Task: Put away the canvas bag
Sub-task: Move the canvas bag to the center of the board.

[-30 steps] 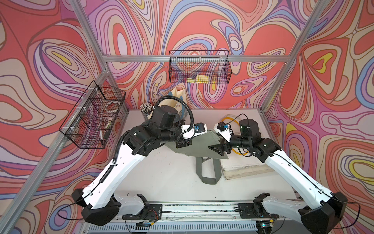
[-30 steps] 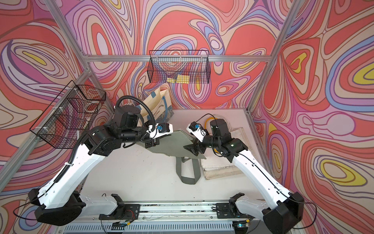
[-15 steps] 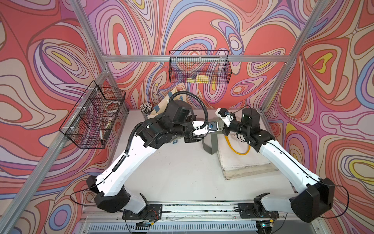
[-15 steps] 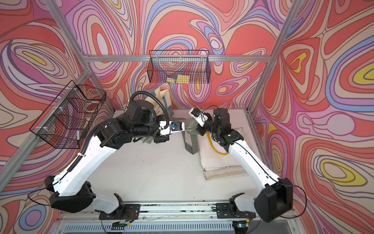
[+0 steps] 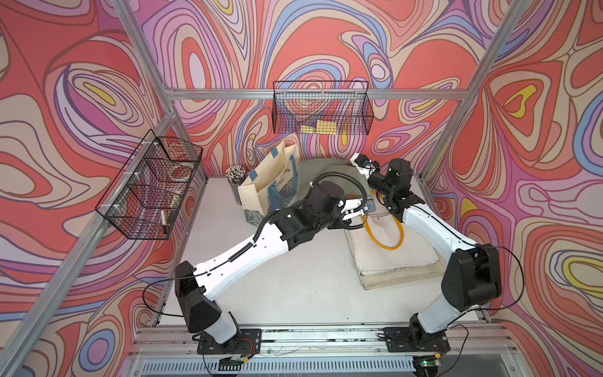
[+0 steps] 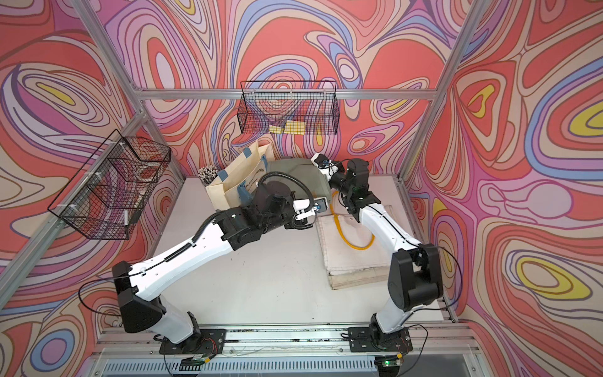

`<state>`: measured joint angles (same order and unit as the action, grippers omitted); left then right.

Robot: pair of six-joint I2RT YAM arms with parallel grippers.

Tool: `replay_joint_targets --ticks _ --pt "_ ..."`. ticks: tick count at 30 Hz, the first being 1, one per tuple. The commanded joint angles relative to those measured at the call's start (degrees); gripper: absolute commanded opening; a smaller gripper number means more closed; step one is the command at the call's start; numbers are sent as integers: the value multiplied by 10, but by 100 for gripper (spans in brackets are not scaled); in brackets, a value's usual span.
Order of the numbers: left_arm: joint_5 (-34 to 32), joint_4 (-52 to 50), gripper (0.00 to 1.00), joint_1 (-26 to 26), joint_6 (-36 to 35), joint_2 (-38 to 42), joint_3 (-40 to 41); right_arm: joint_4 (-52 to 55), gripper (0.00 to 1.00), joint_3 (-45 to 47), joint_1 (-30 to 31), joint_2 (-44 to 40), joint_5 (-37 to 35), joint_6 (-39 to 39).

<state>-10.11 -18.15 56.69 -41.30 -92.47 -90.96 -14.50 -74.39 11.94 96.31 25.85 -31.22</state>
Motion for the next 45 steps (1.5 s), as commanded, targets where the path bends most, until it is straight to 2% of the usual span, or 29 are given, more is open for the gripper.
replay_joint_targets --ticks 1,3,6,9,11,15,20,23,25,28,35,38,42,45 --pt "131 134 0 119 45 -37 36 -78 28 26 -42 66 -216 8" --pt "87 191 0 129 64 -74 39 -73 40 40 -47 74 -215 29" --pt "70 246 0 137 75 -110 34 -50 61 54 -54 74 -205 64" --pt "78 259 0 142 83 -134 16 -16 73 57 -64 60 -210 127" --pt "90 255 0 144 84 -143 5 22 78 51 -73 47 -203 161" --pt "90 261 0 146 84 -160 -2 122 80 27 -95 19 -214 187" --pt "76 247 0 146 82 -201 -40 210 81 12 -135 5 -191 230" --pt "43 213 0 147 113 -228 -78 269 82 -1 -155 1 -185 253" --pt "23 208 0 147 123 -228 -74 304 82 -8 -169 -6 -183 269" --pt "-10 207 0 140 121 -207 -53 348 82 -9 -190 -23 -183 295" --pt "-40 203 0 101 155 -128 13 439 82 13 -239 -51 -180 392" --pt "-53 207 0 81 167 -93 38 481 82 22 -240 -51 -201 412" --pt "-60 205 0 46 198 -62 54 479 85 69 -240 -67 -214 425" --pt "-65 209 0 23 211 -45 61 482 85 96 -241 -66 -200 414"
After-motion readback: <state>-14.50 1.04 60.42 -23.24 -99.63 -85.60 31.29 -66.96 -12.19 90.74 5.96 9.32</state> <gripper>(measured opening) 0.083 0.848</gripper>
